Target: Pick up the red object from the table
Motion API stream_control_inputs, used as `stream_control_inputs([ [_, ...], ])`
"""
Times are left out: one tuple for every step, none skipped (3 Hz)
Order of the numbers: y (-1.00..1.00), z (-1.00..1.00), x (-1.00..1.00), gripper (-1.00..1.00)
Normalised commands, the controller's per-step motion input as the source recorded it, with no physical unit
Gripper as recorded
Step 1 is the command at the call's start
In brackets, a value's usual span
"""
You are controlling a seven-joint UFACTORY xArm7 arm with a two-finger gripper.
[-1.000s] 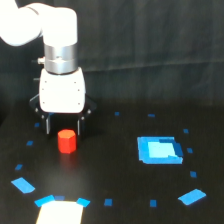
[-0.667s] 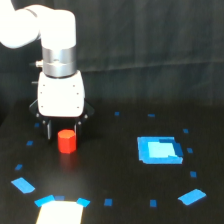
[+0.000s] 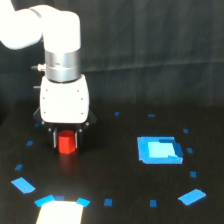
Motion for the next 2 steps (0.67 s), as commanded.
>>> stream_control_inputs([
  [-0.11, 1.00, -0.69, -1.00],
  [-1.00, 1.00, -0.24, -1.00],
])
